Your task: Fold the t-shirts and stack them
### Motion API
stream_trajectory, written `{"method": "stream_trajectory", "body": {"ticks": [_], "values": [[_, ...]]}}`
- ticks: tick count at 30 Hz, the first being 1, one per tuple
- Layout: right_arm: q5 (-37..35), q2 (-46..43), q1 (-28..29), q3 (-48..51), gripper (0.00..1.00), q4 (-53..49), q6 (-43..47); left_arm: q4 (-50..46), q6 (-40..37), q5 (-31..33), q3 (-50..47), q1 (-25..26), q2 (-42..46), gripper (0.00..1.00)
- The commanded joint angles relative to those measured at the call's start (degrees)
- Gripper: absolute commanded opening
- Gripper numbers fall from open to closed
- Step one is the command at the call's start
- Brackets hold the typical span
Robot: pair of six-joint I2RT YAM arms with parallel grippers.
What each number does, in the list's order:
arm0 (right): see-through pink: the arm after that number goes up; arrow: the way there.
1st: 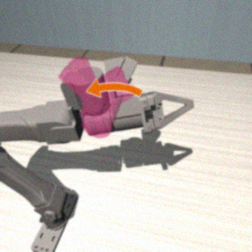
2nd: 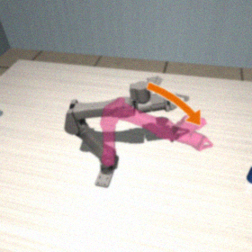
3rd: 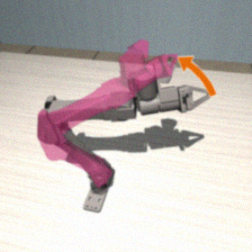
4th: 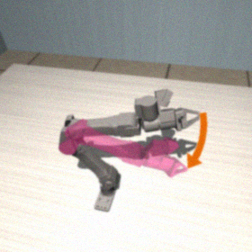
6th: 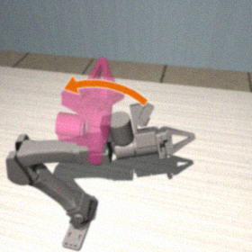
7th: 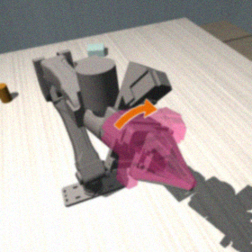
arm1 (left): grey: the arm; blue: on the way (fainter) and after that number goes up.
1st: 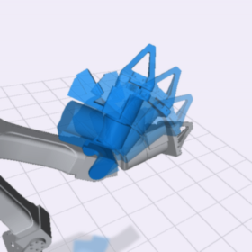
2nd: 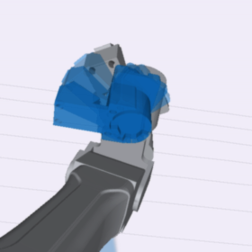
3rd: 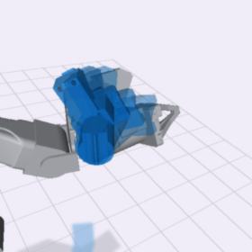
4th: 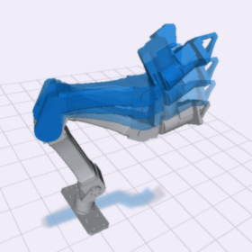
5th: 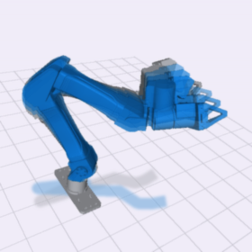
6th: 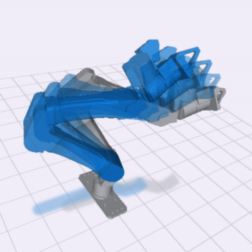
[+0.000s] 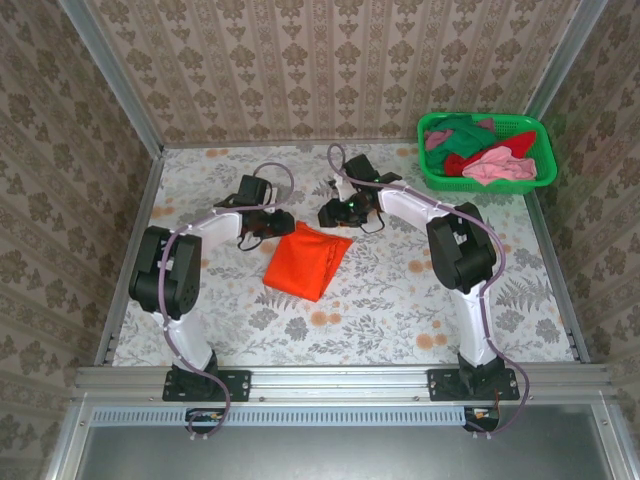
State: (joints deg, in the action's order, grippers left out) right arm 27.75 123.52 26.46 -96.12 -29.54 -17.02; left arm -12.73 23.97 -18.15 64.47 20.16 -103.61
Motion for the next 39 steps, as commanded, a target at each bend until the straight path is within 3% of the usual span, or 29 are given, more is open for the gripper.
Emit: {"method": "stream_trajectory", "body": {"ticks": [1,5,8,13,14,19,30,39], "values": [[3.23,2.48,1.76,-3.04,0.53,-3.99,6.57,1.09,-0.06,0.73,-0.92,-0.12,3.54,0.35],[4.22,5.04,3.44,-4.47,0.52,-7.05,9.88,2.69,1.81,2.75,-3.35,-0.54,5.69,0.37],[5.35,6.65,4.46,-5.61,0.46,-8.74,11.08,3.68,2.48,2.95,-5.3,-0.94,6.9,0.4],[7.5,4.82,5.57,-4.83,0.06,-9.89,15.1,3.59,2.5,2.88,-6.39,-1.26,8.34,0.44],[7.3,3.63,5.75,-3.16,0.0,-8.91,15.92,3.6,2.6,2.86,-6.31,-1.35,8.5,0.5],[5.18,-3.07,5.96,5.26,0.0,-4.89,19.69,2.54,1.97,-0.3,-3.17,-1.63,6.18,0.61],[1.32,-12.07,6.5,13.76,0.0,3.28,20.0,0.09,1.43,-2.14,1.43,-1.18,1.58,0.59],[-2.15,-13.73,6.42,20.25,0.0,5.87,18.16,-0.19,1.18,-2.18,0.66,-0.92,1.61,0.59]]}}
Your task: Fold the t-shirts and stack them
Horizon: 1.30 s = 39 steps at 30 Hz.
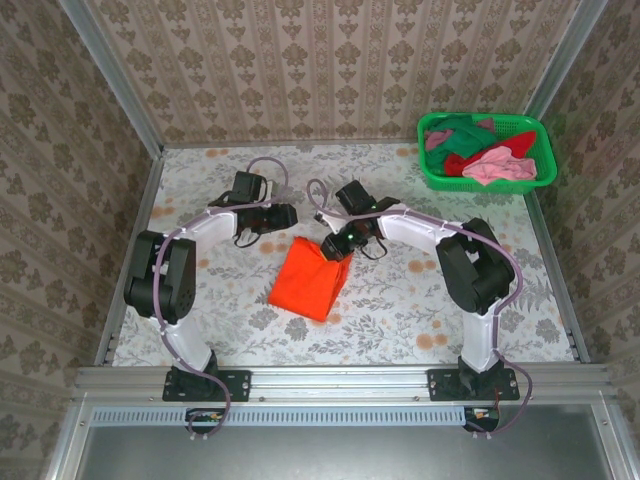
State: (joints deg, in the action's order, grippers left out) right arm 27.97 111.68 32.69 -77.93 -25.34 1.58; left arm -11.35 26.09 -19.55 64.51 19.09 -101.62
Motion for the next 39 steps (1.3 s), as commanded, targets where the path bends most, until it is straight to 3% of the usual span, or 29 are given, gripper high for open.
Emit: {"method": "stream_trajectory", "body": {"ticks": [1,5,7,9,13,15,17,23,29,35,39], "values": [[-3.0,-1.98,0.27,2.77,0.0,2.29,-0.9,-1.57,-0.88,-0.62,0.65,0.16,-0.33,0.59],[-5.38,-1.94,0.35,5.19,0.01,4.66,-2.14,-1.61,-0.71,-0.31,0.76,0.11,-0.61,0.59],[-6.58,-1.86,0.27,5.94,0.09,5.42,-2.77,-1.6,-0.51,-0.57,0.79,0.16,-0.77,0.59],[-8.31,-2.78,0.27,5.95,0.27,5.62,-3.43,-1.8,-0.84,-0.86,0.9,0.29,-0.77,0.59],[-14.11,-9.74,-0.14,8.57,0.77,7.83,-8.94,-3.12,-3.06,-3.0,0.29,0.42,0.29,0.59],[-15.63,-13.39,-0.43,10.39,0.9,7.87,-12.99,-3.09,-3.7,-3.71,-1.34,0.35,1.51,0.59],[-16.56,-16.63,-0.43,13.36,0.94,7.73,-17.19,-3.08,-4.0,-3.5,-3.28,0.25,2.98,0.59],[-16.14,-18.74,0.05,20.12,0.95,2.51,-28.48,-2.29,-2.95,-2.69,-8.15,-1.06,6.16,0.59],[-13.91,-13.85,1.24,18.38,0.85,2.3,-31.37,-2.94,-3.78,-2.73,-8.94,-1.42,7.35,0.59],[-14.04,-7.99,0.74,12.39,0.66,0.06,-30.62,-3.76,-4.51,-2.91,-8.7,-1.69,7.89,0.59],[-13.59,-6.13,-0.48,10.72,0.38,0.41,-29.6,-3.77,-4.3,-2.52,-9.46,-1.69,9.4,0.6]]}}
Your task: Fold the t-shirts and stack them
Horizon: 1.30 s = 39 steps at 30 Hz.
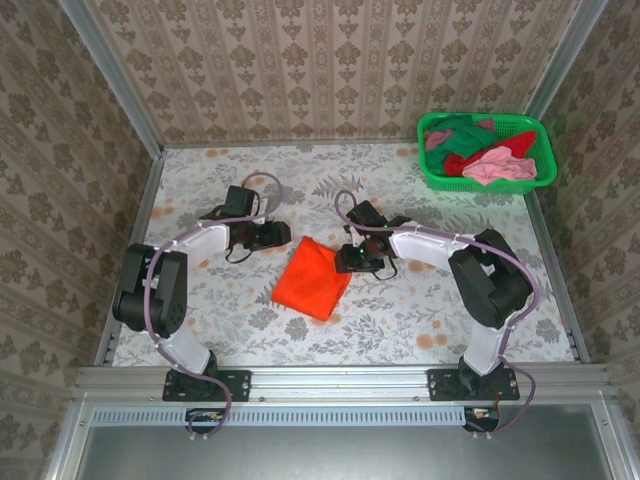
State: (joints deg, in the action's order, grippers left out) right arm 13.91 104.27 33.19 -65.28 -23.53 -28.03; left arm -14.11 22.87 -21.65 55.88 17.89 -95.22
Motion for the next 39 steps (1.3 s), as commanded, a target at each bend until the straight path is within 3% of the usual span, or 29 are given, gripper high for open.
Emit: {"method": "stream_trajectory", "body": {"ticks": [1,4,7,13,15,18,20,22,27,31,35,39], "values": [[0.69,1.59,-1.46,-2.13,0.29,-0.82,0.27,-1.04,-1.25,-0.21,-1.27,-0.52,3.62,0.6],[1.99,2.65,-2.82,-2.77,0.13,1.23,0.75,-0.86,-0.82,1.27,-2.93,-0.47,5.92,0.6],[3.73,4.85,-4.31,-4.69,0.05,2.8,1.54,-0.75,-0.49,2.34,-4.74,-0.4,8.54,0.6],[5.19,9.6,-6.03,-10.96,0.03,3.86,-1.01,-2.6,-0.45,8.36,-5.45,3.55,13.3,0.61],[5.39,9.14,-6.08,-11.37,0.12,5.54,-2.82,-4.41,-0.81,12.08,-3.41,6.44,14.01,0.61],[3.95,6.31,-6.83,-9.44,0.51,7.88,-4.62,-6.21,-1.41,16.33,0.02,11.15,13.05,0.61],[2.37,3.25,-7.88,-6.6,0.64,9.24,-5.75,-7.56,-1.52,18.25,2.71,13.46,11.52,0.62],[0.88,-0.63,-9.26,-3.35,0.72,10.07,-6.2,-9.67,-0.84,19.98,5.89,15.77,9.48,0.69],[-2.32,-12.42,-13.43,5.98,0.8,10.29,-5.2,-14.58,5.12,22.58,12.96,20.88,4.73,0.88],[-4.76,-21.6,-16.26,12.35,0.81,7.56,-3.14,-16.2,7.52,23.36,15.96,25.61,1.82,0.87],[-6.34,-30.45,-17.84,18.24,0.81,5.37,-0.84,-21.47,8.75,28.34,21.99,31.31,-4.19,0.88],[-7.58,-39.07,-18.33,23.41,0.81,3.14,2.02,-25.66,15.4,32.44,27.6,35.09,-11.5,0.87]]}}
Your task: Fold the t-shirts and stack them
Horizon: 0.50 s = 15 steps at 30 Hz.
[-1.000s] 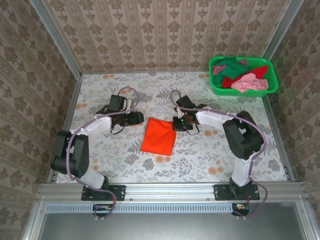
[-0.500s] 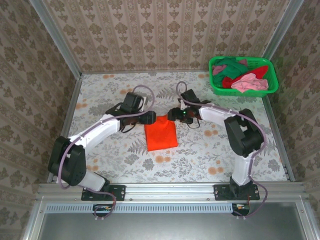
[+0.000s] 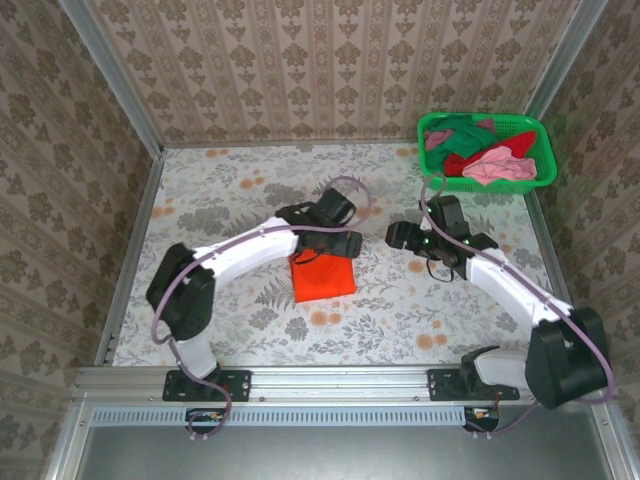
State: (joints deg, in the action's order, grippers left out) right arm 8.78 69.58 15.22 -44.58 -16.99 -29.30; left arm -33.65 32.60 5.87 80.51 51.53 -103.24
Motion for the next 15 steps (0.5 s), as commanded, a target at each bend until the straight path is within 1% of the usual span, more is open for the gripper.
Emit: {"method": "stream_trajectory", "body": {"ticks": [1,4,6,8,11,15], "values": [[-2.39,-6.7,-0.39,4.14,0.8,-3.66,4.12,-6.93,7.54,5.02,4.54,2.05,-5.83,0.85],[-1.93,-12.63,-0.67,7.35,0.8,-5.16,5.82,-12.65,10.4,4.77,12.22,3.35,-13.92,0.81],[-0.85,-15.19,-0.66,9.36,0.79,-5.35,6.87,-17.86,11.73,5.04,17.64,4.07,-19.01,0.8],[-0.28,-16.51,-0.78,10.62,0.79,-5.91,7.61,-21.59,12.95,5.24,20.94,4.31,-22.33,0.78],[0.89,-17.27,-1.21,10.34,0.8,-8.42,9.93,-22.36,13.76,4.17,20.14,4.04,-22.91,0.77],[3.36,-17.32,-1.95,8.7,0.8,-11.33,15.8,-17.92,11.53,1.6,12.74,2.91,-18.83,0.82]]}}
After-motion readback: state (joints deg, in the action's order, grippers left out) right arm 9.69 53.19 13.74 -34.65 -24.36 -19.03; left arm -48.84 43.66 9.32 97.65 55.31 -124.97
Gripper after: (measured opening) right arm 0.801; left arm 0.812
